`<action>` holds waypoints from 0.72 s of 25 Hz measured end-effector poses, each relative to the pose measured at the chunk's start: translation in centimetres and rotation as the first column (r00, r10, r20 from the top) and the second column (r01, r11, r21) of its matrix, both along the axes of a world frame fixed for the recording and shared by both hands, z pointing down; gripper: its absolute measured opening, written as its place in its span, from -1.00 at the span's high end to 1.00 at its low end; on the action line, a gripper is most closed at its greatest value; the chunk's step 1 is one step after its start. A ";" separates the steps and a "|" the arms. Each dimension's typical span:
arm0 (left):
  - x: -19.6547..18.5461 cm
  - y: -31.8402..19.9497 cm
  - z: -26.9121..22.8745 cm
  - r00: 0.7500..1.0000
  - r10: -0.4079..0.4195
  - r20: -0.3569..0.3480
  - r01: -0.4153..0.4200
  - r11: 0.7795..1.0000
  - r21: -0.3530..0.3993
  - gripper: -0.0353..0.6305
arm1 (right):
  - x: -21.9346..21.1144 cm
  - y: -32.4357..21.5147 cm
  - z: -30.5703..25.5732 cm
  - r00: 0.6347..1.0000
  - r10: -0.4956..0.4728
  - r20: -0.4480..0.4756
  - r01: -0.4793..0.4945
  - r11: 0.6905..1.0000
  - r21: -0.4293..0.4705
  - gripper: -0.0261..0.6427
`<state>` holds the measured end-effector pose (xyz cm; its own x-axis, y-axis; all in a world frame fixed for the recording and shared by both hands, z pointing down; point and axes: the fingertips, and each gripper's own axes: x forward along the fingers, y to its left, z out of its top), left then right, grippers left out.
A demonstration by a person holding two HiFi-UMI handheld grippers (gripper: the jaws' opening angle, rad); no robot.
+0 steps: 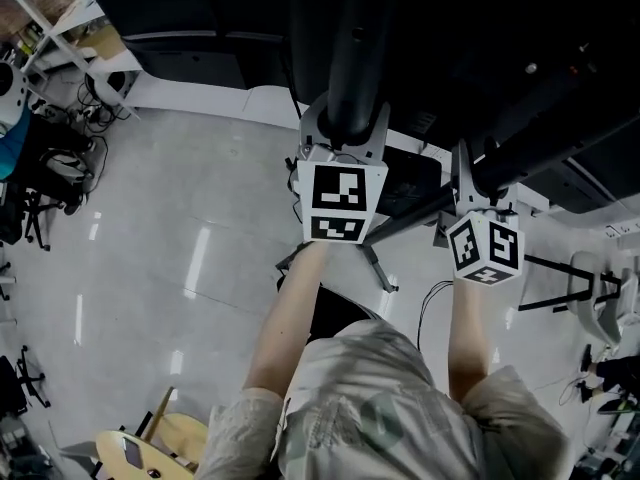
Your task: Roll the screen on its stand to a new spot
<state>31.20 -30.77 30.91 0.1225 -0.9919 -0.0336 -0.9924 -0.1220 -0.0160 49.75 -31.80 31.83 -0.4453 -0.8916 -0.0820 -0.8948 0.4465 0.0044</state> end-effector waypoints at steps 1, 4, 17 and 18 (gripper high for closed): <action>-1.0 0.1 0.1 1.000 0.001 0.001 -0.001 1.000 0.000 0.25 | -1.0 0.1 0.1 1.000 -0.001 0.001 0.001 1.000 -0.001 0.30; -3.6 0.8 0.2 1.000 0.021 0.002 -0.021 1.000 0.004 0.24 | -3.8 0.7 0.4 1.000 -0.006 0.006 0.006 1.000 -0.009 0.30; -15.8 3.1 0.2 0.994 0.107 -0.006 -0.107 0.994 -0.015 0.25 | -16.4 3.6 -0.3 1.000 0.031 0.001 -0.031 1.000 -0.001 0.30; -17.1 3.2 -0.1 0.994 0.105 -0.005 -0.105 0.994 -0.010 0.25 | -17.7 3.7 -0.4 1.000 0.028 0.002 -0.028 1.000 0.001 0.30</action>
